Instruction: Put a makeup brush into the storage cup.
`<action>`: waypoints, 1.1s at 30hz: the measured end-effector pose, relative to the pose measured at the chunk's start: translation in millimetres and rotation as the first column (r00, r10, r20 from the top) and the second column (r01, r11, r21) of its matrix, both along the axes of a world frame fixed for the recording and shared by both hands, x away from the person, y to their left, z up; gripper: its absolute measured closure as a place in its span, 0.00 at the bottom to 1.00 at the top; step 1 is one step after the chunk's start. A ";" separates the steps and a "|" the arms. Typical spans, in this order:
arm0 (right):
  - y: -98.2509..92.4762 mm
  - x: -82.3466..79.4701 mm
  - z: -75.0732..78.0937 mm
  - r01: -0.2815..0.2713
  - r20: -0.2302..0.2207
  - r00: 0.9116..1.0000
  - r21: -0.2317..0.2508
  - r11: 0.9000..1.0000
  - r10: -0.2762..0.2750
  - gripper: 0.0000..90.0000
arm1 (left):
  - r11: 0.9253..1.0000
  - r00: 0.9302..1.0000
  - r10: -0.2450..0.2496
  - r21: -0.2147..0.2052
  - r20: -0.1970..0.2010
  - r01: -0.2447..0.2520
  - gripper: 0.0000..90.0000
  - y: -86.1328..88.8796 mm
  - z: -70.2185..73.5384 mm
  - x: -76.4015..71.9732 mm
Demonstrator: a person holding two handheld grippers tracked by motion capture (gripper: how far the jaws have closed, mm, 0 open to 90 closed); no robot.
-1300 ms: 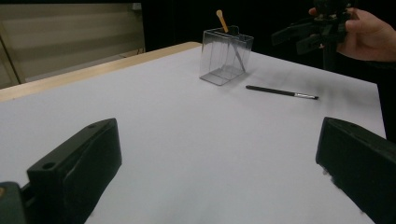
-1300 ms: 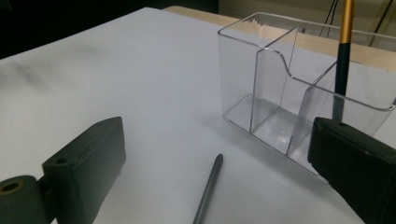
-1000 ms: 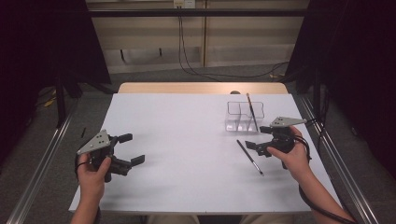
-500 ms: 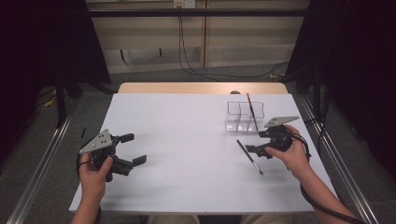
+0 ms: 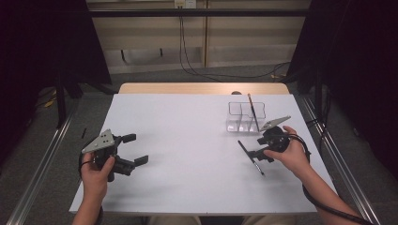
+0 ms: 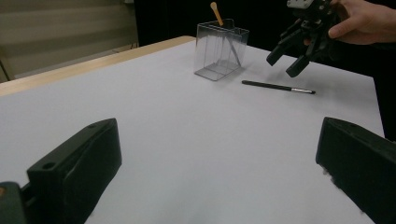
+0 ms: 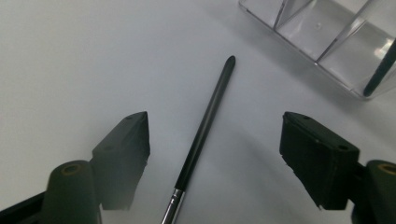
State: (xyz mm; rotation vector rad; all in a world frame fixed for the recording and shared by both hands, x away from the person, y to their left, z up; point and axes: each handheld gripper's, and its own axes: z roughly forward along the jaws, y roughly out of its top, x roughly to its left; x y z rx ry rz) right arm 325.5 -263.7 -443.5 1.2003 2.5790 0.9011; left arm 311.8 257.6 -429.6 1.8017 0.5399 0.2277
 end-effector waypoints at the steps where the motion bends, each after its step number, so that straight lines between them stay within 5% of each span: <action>1: 1.1 0.4 -0.6 -0.004 -0.012 1.000 -0.008 1.000 0.004 0.29 | 1.000 1.000 0.001 0.000 -0.001 -0.001 0.00 0.1 -0.1 0.1; 10: 7.5 1.9 -0.5 -0.014 -0.066 0.998 -0.046 0.999 0.011 0.48 | 1.000 1.000 0.001 -0.002 -0.004 -0.001 0.00 -0.2 -0.5 0.8; 16: 10.7 1.7 -0.8 -0.014 -0.092 0.996 -0.063 0.998 0.008 0.48 | 1.000 1.000 0.000 -0.012 -0.004 0.000 0.00 -0.1 0.1 0.5; 20: 13.3 0.2 -2.3 0.004 -0.142 0.990 -0.120 0.993 -0.021 0.50 | 1.000 1.000 -0.002 -0.008 -0.005 0.002 0.00 -0.3 -0.4 0.9; 33: 16.7 -5.7 -10.6 0.020 -0.191 0.980 -0.135 0.991 -0.046 0.70 | 1.000 1.000 0.001 0.001 -0.005 -0.001 0.00 -0.6 -0.9 1.5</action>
